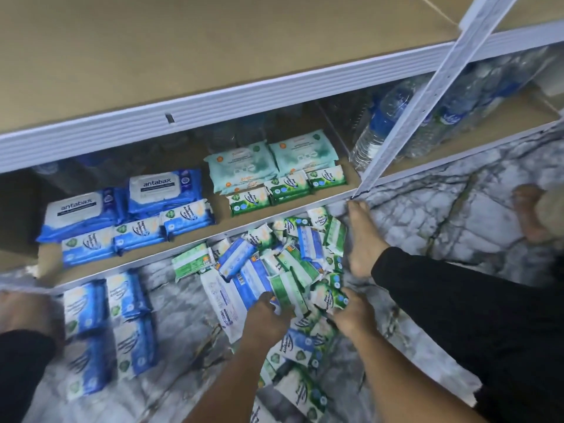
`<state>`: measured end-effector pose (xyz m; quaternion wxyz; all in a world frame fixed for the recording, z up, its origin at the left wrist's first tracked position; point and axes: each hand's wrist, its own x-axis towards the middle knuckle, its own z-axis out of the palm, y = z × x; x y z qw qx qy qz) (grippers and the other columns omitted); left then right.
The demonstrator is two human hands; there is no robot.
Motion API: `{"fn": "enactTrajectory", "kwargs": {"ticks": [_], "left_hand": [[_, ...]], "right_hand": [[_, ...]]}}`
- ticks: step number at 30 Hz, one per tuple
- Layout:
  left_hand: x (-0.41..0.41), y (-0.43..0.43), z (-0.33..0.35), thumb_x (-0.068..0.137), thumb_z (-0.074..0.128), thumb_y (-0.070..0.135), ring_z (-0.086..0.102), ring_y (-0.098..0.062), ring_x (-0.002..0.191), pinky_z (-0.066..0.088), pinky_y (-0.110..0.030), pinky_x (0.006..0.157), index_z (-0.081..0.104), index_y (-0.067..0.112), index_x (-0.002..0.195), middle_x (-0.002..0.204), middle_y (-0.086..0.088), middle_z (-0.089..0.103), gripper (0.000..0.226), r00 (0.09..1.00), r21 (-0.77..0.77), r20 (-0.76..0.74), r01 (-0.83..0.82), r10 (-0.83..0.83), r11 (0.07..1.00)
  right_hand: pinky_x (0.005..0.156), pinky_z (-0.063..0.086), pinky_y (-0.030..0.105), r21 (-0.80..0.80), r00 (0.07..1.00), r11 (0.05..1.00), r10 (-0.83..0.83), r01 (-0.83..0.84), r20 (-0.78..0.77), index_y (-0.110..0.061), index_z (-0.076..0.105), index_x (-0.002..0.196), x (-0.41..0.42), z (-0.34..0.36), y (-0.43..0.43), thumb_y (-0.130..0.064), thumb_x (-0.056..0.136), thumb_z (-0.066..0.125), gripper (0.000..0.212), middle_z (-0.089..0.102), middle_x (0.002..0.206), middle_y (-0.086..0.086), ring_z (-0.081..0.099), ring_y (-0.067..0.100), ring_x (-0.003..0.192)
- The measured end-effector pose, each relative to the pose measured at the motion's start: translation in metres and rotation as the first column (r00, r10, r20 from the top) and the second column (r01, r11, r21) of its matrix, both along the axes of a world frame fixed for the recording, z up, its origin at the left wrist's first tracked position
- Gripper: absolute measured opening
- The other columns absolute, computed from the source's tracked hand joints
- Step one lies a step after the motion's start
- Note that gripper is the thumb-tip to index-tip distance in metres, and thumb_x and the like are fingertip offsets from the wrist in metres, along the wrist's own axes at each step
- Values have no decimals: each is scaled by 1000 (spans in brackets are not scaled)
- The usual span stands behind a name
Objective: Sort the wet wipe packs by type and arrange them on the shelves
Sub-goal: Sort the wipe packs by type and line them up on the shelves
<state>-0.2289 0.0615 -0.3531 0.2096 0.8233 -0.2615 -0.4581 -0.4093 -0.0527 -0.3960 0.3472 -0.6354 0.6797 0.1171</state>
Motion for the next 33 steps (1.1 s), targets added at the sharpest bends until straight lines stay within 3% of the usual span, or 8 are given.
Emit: {"fn": "enactTrajectory", "kwargs": {"ticks": [4,8,14,20,24,26,30,33], "left_hand": [[-15,-14,-17,84,67,62,69,-20,87,57,-32,76,60,12,127,100,-3,71,66,981,45,136,-147,139,988],[-28,-25,-32,68,64,80,66,-16,82,59,-36,75,51,21,109,91,4,65,73,976,85,109,-200,191,976],[-30,-30,-35,71,80,48,64,-16,72,60,-37,66,48,22,103,83,2,62,52,974,52,93,-213,207,976],[-12,-14,-14,79,80,36,60,-9,64,46,-19,51,58,22,99,78,5,65,33,962,18,-124,-242,242,970],[0,12,13,77,84,34,69,-17,78,52,-27,62,53,21,123,101,-5,72,57,900,-49,-320,-327,295,944],[5,26,31,77,86,29,70,-21,80,51,-28,65,41,28,135,114,-13,69,73,842,-79,-423,-404,336,911],[12,46,69,90,68,2,68,-22,74,55,-33,67,37,31,130,93,-12,72,58,732,-112,-569,-522,376,846],[12,59,89,95,56,2,67,-31,77,60,-47,78,42,33,131,82,-13,69,49,656,-109,-644,-588,393,802]], "right_hand": [[109,42,43,6,994,994,110,-110,-20,-37,40,151,11,-13,-5,-23,92,68,67,41,154,0,42,28,137],[103,47,47,-59,989,988,143,-145,-26,-38,49,144,14,-25,-5,-25,85,75,65,42,151,2,46,27,131],[93,38,42,-84,973,973,207,-216,-106,-36,56,132,17,-17,-12,-29,85,76,52,46,141,-1,49,27,125],[79,38,36,-75,984,985,149,-156,-92,-28,47,88,16,4,-6,-24,84,75,29,61,95,-7,60,23,97],[58,36,20,-101,998,993,52,-54,-27,-27,57,108,15,29,6,-16,90,67,23,66,112,-1,56,21,84],[64,40,20,-121,1000,993,-1,3,10,-29,58,126,18,44,12,-15,91,64,39,67,119,1,63,26,94],[76,48,30,-173,993,984,-17,37,117,-28,63,126,33,82,21,-19,88,65,39,69,116,3,65,30,102],[80,52,30,-204,968,974,-49,101,244,-24,65,126,45,108,27,-22,86,70,40,71,117,3,66,28,103]]}}
